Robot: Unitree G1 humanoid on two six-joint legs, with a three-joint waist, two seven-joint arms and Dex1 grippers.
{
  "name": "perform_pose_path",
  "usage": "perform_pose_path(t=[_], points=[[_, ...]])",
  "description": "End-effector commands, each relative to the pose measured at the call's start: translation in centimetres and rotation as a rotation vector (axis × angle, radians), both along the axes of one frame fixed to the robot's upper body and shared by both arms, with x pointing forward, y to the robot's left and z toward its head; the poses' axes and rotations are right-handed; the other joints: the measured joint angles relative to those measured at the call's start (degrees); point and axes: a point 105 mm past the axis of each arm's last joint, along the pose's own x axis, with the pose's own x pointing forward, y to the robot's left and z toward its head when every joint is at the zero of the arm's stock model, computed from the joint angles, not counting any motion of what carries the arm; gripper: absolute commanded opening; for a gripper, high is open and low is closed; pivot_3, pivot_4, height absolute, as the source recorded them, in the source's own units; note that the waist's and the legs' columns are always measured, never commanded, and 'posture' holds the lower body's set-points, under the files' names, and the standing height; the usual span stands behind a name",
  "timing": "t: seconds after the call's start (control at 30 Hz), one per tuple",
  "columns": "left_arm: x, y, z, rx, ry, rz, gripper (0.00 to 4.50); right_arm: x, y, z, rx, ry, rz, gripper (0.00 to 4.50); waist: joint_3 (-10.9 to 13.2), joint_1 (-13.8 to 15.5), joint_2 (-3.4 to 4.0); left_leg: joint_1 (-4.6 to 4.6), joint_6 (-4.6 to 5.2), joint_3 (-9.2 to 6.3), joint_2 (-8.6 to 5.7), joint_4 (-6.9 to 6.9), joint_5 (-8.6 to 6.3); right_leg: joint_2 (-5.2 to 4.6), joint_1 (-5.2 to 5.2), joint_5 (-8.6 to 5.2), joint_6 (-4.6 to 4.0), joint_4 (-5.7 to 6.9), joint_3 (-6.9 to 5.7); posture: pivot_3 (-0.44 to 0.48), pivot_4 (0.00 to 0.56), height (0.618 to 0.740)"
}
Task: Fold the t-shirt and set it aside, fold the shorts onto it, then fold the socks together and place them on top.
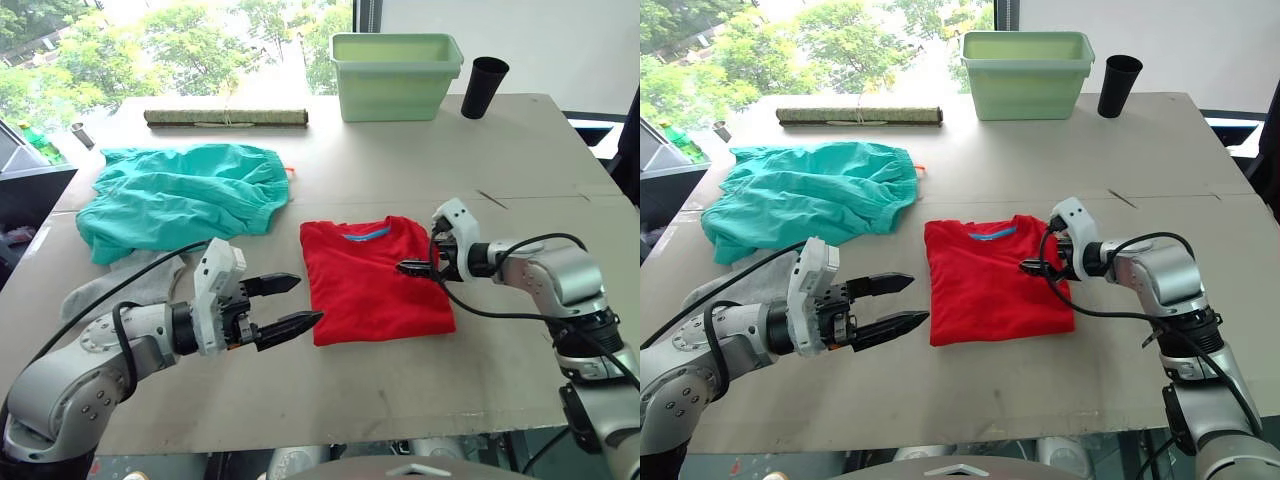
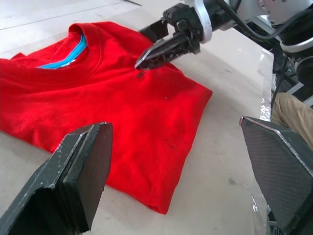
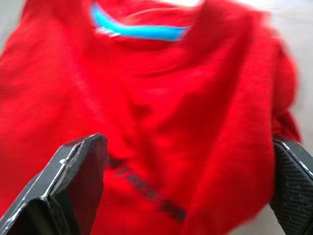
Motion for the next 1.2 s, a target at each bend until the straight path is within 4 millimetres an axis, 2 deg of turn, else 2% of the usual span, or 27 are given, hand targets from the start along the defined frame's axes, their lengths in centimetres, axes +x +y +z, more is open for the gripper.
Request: perform_pose_path(t=[0.03, 0.13, 0.27, 0.43, 0.57, 0.73, 0.8, 0.9, 1.0, 1.2], points=[[0.1, -0.3, 0.5, 0.017, -0.05, -0.021, 4.5, -1.3, 0.4, -3.9, -0.086, 0.081, 0.05, 2.88, 0.0, 0.0, -0.04, 0.0, -0.01, 0.0, 0.0, 0.0, 0.0, 0.0, 0.0, 0.0, 0.0, 0.0, 0.0, 0.0, 0.15, 0.731], [0.6, -1.1, 0.6, 0.007, -0.065, -0.041, 4.5, -0.2, -1.7, -3.9, -0.144, -0.03, 0.002, 1.46, -0.1, 0.1, -0.11, 0.01, -0.04, 0.0, 0.0, -0.01, -0.02, 0.0, 0.0, 0.0, -0.01, 0.0, 0.0, 0.0, 0.15, 0.731], [1.4, -1.8, 0.4, 0.0, -0.081, -0.092, 4.5, -0.5, -3.9, -3.4, -0.199, -0.109, -0.032, 0.06, -0.1, 0.4, -0.1, 0.04, -0.05, 0.0, -0.02, 0.0, -0.02, -0.02, 0.08, 0.0, -0.01, -0.01, -0.03, 0.0, 0.15, 0.731], [1.9, -2.8, 0.3, -0.02, -0.112, -0.151, 4.5, -1.9, -8.2, -1.5, -0.342, -0.224, -0.084, 0.06, 0.0, 2.3, 0.04, -0.05, 0.01, -0.02, -0.1, 0.0, -0.02, -0.11, 0.1, -0.01, 0.0, -0.16, -0.09, 0.0, 0.15, 0.731], [2.1, -4.5, 0.2, -0.041, -0.145, -0.191, 4.5, -3.0, -13.4, 0.3, -0.555, -0.283, -0.082, 0.06, 0.0, 3.3, 0.14, -0.16, 0.0, -0.03, -0.18, 0.04, -0.12, -0.22, 0.2, -0.01, 0.0, -0.49, -0.16, 0.0, 0.15, 0.731], [1.9, -6.5, 0.5, -0.076, -0.172, -0.264, 4.5, -1.8, -21.5, 2.5, -0.788, -0.321, -0.188, 0.06, 0.1, 2.9, 0.17, -0.26, 0.13, 0.01, -0.15, 0.13, -0.06, -0.17, 0.28, 0.01, 0.02, -0.74, -0.16, 0.0, 0.15, 0.731], [1.8, -7.3, 0.9, -0.085, -0.189, -0.296, 4.5, -1.4, -23.6, 2.6, -0.843, -0.336, -0.183, 0.06, 0.1, 2.7, 0.27, -0.23, 0.14, 0.05, -0.11, 0.12, -0.05, -0.1, 0.31, 0.01, 0.02, -0.74, -0.14, 0.0, 0.15, 0.731], [2.1, -7.9, 1.5, -0.1, -0.21, -0.314, 4.5, -0.9, -25.7, 2.5, -0.906, -0.342, -0.165, 0.06, 0.2, 1.9, 0.32, -0.22, 0.11, 0.06, -0.06, 0.1, -0.02, -0.02, 0.33, 0.01, 0.02, -0.74, -0.16, 0.0, 0.15, 0.731], [2.3, -8.2, 1.9, -0.105, -0.223, -0.327, 4.5, 0.0, -26.9, 3.4, -0.925, -0.358, -0.195, 0.06, 0.3, 1.4, 0.5, -0.22, -0.08, 0.08, -0.03, 0.07, 0.09, 0.05, 0.33, 0.01, 0.04, -0.74, -0.16, 0.0, 0.15, 0.731], [2.2, -8.9, 2.5, -0.118, -0.242, -0.361, 4.5, -0.6, -29.4, 3.2, -0.957, -0.299, -0.256, 0.06, 0.3, 1.7, 0.52, -0.16, -0.06, 0.18, 0.0, 0.08, 0.08, 0.11, 0.39, 0.02, 0.05, -0.74, -0.16, 0.0, 0.15, 0.731]])
